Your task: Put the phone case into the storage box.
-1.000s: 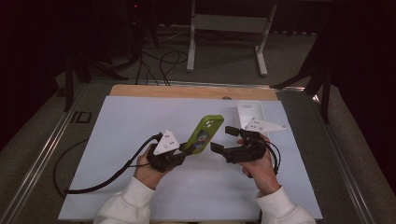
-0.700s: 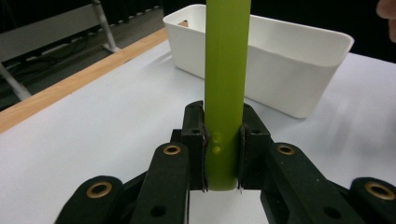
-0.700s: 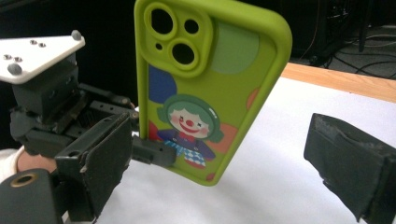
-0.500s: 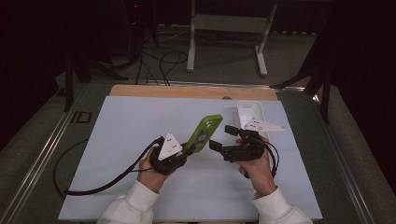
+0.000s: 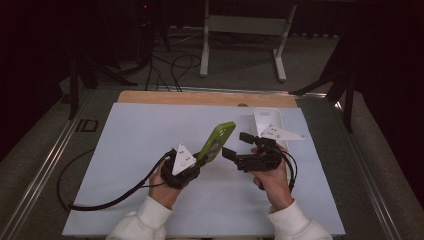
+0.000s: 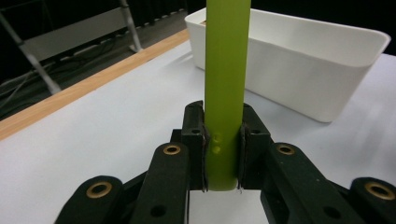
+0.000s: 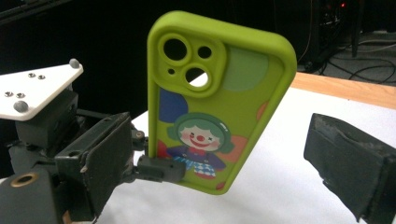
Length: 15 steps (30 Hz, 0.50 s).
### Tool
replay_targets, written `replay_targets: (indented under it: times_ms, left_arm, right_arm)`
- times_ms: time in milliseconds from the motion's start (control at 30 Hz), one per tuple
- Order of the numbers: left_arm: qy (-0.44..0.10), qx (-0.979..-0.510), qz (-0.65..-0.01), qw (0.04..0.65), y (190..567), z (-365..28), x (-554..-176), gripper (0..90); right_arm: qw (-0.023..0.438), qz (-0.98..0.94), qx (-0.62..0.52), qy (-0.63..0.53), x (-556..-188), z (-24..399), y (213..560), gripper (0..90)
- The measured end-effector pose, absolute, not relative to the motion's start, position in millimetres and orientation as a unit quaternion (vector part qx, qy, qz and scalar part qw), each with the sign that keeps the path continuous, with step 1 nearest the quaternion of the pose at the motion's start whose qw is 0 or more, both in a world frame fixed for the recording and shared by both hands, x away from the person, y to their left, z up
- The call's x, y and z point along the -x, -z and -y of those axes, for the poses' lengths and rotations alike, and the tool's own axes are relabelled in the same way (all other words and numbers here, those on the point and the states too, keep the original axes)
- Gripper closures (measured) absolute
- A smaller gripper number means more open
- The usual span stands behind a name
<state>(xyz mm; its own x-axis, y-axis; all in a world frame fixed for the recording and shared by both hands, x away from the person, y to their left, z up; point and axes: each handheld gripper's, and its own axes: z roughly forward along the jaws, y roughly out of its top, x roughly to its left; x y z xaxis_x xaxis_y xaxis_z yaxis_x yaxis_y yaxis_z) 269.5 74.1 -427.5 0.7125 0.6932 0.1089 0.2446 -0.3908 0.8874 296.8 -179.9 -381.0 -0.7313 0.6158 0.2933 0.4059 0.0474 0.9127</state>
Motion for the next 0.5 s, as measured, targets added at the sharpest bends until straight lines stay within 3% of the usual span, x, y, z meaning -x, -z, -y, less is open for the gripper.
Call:
replay_targets:
  times_ms: [500]
  left_arm:
    - [-0.264, -0.786, -0.314, 0.464, 433.3, -69.7, -264.0, 77.2]
  right_arm:
    - [0.087, -0.708, -0.367, -0.598, -298.0, 173.2, 377.9, 7.9]
